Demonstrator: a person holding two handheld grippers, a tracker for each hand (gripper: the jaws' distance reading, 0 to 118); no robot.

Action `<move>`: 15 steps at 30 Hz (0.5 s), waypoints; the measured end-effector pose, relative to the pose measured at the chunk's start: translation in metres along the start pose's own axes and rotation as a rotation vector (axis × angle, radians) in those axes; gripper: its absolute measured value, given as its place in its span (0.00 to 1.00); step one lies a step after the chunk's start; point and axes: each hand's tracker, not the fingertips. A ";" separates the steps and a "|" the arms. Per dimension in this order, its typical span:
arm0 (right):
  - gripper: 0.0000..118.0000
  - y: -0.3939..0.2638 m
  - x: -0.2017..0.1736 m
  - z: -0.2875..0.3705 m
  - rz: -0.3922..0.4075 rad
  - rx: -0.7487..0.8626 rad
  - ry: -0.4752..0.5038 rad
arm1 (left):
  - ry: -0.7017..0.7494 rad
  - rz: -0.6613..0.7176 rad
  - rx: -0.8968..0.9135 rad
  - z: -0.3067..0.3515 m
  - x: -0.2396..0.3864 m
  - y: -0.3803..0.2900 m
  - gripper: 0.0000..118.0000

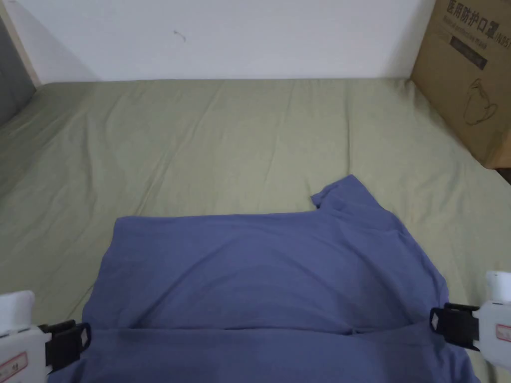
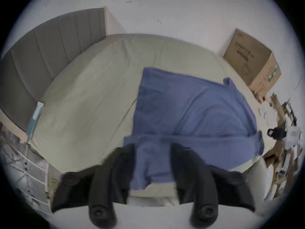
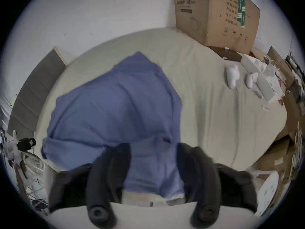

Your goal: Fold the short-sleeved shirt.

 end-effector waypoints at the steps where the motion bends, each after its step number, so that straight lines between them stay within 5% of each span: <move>1: 0.07 0.002 -0.004 -0.005 0.006 0.019 -0.025 | -0.001 0.007 -0.005 -0.007 0.002 0.002 0.02; 2: 0.00 0.002 -0.008 -0.012 0.008 0.016 -0.052 | 0.026 -0.002 -0.006 -0.016 0.005 0.003 0.01; 13: 0.01 0.089 -0.011 -0.074 0.016 0.052 0.028 | 0.088 -0.016 -0.068 -0.071 0.022 0.042 0.00; 15: 0.45 0.067 -0.013 -0.064 0.057 0.050 0.001 | 0.083 -0.011 -0.067 -0.076 0.023 0.051 0.00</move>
